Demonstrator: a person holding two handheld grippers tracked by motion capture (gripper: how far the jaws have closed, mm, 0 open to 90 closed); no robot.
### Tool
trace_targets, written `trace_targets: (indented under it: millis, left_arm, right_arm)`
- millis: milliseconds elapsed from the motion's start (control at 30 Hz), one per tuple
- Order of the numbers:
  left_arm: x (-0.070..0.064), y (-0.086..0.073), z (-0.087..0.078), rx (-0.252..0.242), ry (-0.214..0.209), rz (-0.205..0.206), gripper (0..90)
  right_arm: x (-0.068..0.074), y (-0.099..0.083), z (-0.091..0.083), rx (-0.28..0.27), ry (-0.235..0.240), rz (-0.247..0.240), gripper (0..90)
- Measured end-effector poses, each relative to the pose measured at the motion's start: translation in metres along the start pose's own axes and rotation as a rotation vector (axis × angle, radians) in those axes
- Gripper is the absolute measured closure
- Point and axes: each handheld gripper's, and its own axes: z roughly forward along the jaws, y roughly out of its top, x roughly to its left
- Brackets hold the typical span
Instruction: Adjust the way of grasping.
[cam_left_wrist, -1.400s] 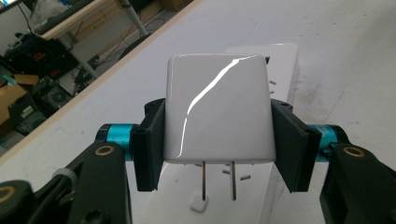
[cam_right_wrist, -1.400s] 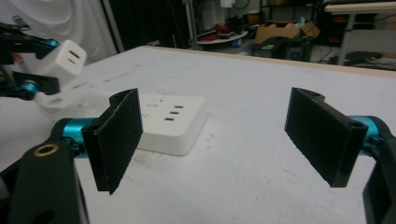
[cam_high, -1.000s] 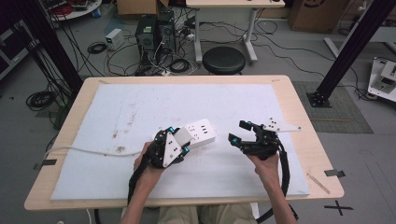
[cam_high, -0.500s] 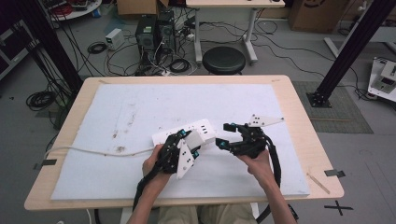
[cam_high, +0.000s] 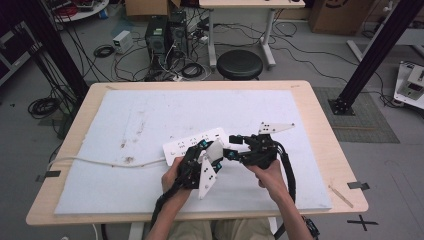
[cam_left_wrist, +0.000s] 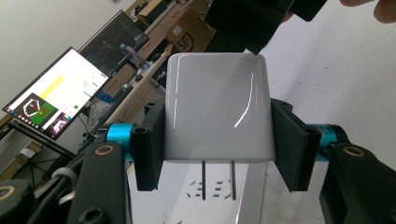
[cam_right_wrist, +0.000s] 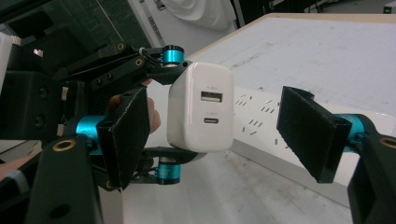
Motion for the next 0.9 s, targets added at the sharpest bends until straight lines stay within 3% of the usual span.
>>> trace_targets:
  millis: [133,467,900]
  left_arm:
    - [-0.0017,0.0023,0.0014,-0.015,0.010,0.002,42.5]
    - [-0.0049,0.0047,0.0041,-0.026,0.003,0.011,42.5]
    - [-0.0088,0.0084,0.0078,-0.034,-0.009,0.043,42.4]
  right_arm:
    - [-0.0019,-0.0004,0.0028,0.006,0.018,0.025,26.5]
    - [-0.0059,-0.0073,0.0081,0.008,0.055,0.049,37.9]
    - [-0.0052,-0.0078,0.0097,0.017,0.072,0.032,50.0]
